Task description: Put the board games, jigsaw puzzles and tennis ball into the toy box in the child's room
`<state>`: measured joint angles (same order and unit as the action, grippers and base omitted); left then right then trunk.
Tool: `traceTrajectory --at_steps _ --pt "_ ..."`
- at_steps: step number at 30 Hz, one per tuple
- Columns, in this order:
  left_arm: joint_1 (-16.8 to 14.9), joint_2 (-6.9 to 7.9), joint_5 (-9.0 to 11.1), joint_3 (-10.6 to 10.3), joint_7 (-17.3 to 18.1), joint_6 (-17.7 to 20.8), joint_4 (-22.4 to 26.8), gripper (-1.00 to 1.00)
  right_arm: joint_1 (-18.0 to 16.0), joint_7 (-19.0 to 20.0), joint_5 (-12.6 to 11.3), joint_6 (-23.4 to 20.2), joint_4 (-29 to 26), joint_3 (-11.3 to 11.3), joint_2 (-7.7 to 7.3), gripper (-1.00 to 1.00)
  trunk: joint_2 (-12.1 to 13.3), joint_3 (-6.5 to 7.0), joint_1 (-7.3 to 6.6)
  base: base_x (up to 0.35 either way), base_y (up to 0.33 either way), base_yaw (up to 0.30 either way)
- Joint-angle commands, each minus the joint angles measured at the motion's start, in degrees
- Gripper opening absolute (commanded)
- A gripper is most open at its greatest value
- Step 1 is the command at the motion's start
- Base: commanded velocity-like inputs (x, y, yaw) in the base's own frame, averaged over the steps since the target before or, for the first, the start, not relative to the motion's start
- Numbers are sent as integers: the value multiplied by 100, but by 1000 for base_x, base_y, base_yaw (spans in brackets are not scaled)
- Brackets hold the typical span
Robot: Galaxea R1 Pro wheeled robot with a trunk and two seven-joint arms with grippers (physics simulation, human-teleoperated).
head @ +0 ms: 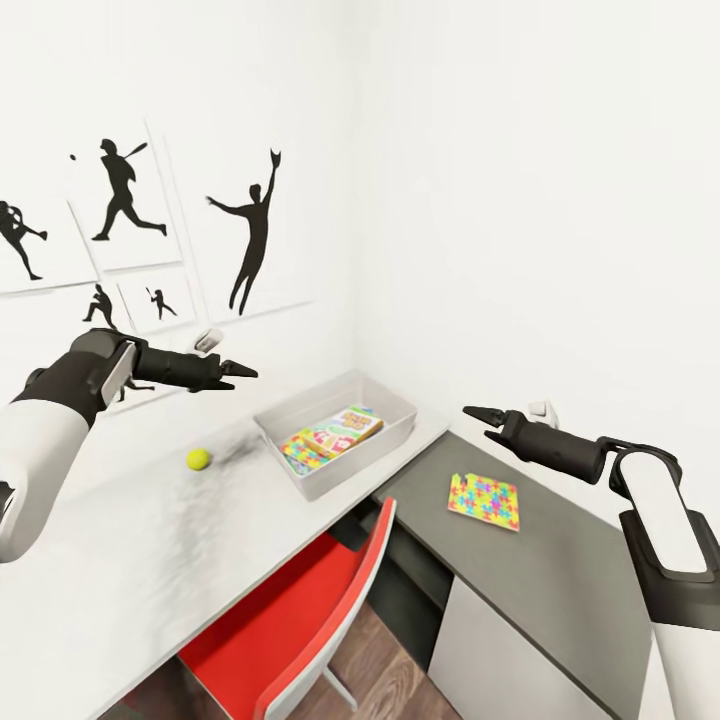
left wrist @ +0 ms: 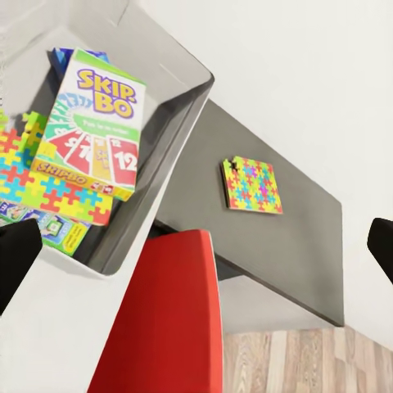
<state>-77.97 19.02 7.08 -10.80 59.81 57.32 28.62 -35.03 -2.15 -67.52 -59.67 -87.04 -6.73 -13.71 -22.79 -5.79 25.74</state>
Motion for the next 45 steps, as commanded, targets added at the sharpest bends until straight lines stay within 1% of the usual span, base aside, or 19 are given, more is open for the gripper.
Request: traceTrajectory --at_steps 1,13,17,22,31,45 --pt "-8 7 57 -40 -13 36 0 100 -5 -22 -24 -26 -1 -5 0 100 -13 -4 4 0 0 70" --pt "-8 -9 62 -41 -13 36 3 100 -5 -14 -24 -33 -3 -7 0 100 -13 103 4 0 0 98" --pt "-8 -5 60 -40 -13 35 4 100 -4 -8 -38 -33 30 -7 0 100 -13 117 4 0 0 -38" --pt "-8 3 59 -36 -13 34 4 100 -4 -2 -42 -33 45 -9 0 100 -13 140 4 -29 0 -203" --pt "-8 12 57 -34 -13 34 4 100 -4 -5 -40 -33 47 -13 0 100 -13 184 4 -130 0 -245" --pt "0 22 49 -31 -13 22 4 100 -4 -5 -33 -33 62 -4 0 100 -13 253 4 -7 0 -250"
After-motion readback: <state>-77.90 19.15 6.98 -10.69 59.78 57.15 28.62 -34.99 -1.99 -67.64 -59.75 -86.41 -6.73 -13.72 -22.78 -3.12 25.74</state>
